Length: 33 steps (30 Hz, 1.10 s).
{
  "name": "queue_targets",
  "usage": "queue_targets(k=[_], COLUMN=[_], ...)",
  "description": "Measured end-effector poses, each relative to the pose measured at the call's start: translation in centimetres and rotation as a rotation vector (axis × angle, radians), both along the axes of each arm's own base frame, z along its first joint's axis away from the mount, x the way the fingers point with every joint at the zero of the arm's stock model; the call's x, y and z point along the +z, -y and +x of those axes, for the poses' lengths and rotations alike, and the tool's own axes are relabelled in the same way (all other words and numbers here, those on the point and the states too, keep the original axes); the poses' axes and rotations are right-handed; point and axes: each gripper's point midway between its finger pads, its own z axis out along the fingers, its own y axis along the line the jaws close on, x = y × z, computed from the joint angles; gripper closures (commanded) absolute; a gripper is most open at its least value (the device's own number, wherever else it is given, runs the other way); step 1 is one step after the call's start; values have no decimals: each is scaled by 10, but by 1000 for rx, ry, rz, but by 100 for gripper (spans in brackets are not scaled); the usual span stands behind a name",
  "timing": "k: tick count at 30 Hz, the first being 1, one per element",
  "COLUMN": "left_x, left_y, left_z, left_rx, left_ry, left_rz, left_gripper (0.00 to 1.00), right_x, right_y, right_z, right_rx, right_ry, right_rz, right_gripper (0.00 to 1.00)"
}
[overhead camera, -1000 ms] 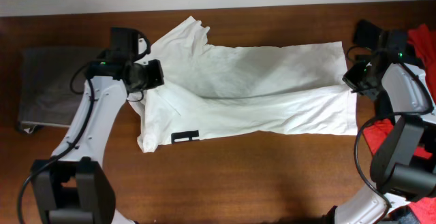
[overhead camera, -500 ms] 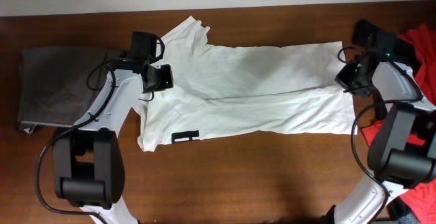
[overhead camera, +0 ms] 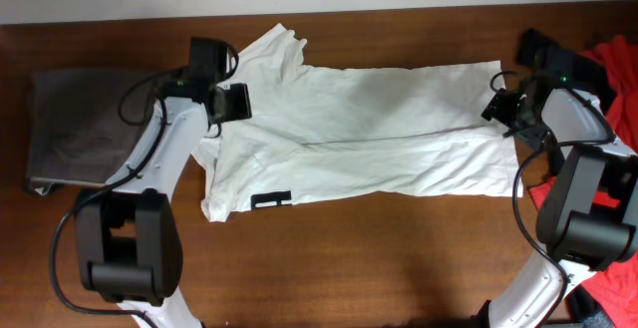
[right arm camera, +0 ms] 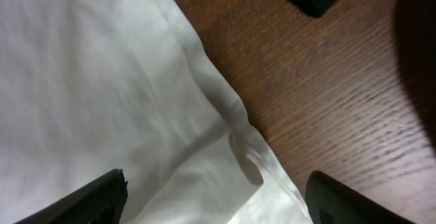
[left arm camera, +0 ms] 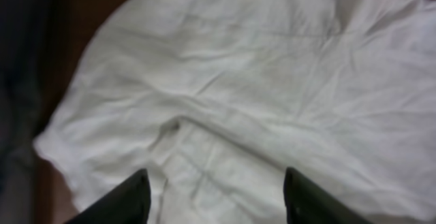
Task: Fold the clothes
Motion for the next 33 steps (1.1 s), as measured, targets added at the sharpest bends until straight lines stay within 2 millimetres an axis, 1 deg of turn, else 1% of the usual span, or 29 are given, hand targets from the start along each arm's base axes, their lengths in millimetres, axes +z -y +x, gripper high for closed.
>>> queue_targets(k=[2,3,4,6,7,9,11,12,13,15,17,21,24,27,28,31,33], left_x=[16,24,31,43,46,49,48,47,45,38,25,-7,-29,-42,-45,-51,-54], left_y=[-1,-1,-1,-3,-4,-8,-12,-13,-13,-14,-13,-3,3,3,3,1,-1], left_z=[0,-2,-6,-19,-27,-52,-79,-93,-99,-115,-134,-170,-187,-198,-200,-201,-196], left_rx=[2,2,4,9,12,21,36,40,43,46,45,22,6,1,1,3,3], left_ry=[-14,-24,-44,-91,-120,-205,-303,-354,-379,-449,-525,-663,-713,-744,-750,-746,-723], left_rz=[4,6,8,12,15,24,33,36,38,42,47,27,17,14,15,26,35], left_gripper=[37,41,47,64,73,80,82,82,81,77,71,60,55,49,48,46,46], right_x=[11,19,26,48,59,81,95,98,100,96,87,63,45,27,24,8,1], right_y=[-1,-1,-2,-6,-8,-13,-21,-23,-25,-27,-29,-31,-31,-33,-33,-33,-33], right_z=[-5,-5,-8,-20,-28,-47,-70,-78,-83,-90,-96,-102,-103,-108,-108,-107,-109], right_rx=[9,16,20,22,20,16,14,13,13,13,12,12,13,12,13,17,25], right_ry=[-36,-46,-65,-117,-142,-196,-259,-283,-301,-327,-355,-374,-371,-376,-377,-357,-353], right_rz=[8,9,15,32,40,59,80,89,94,103,112,119,117,120,120,113,111], right_gripper=[12,12,12,12,12,13,14,14,14,14,13,12,11,11,11,11,12])
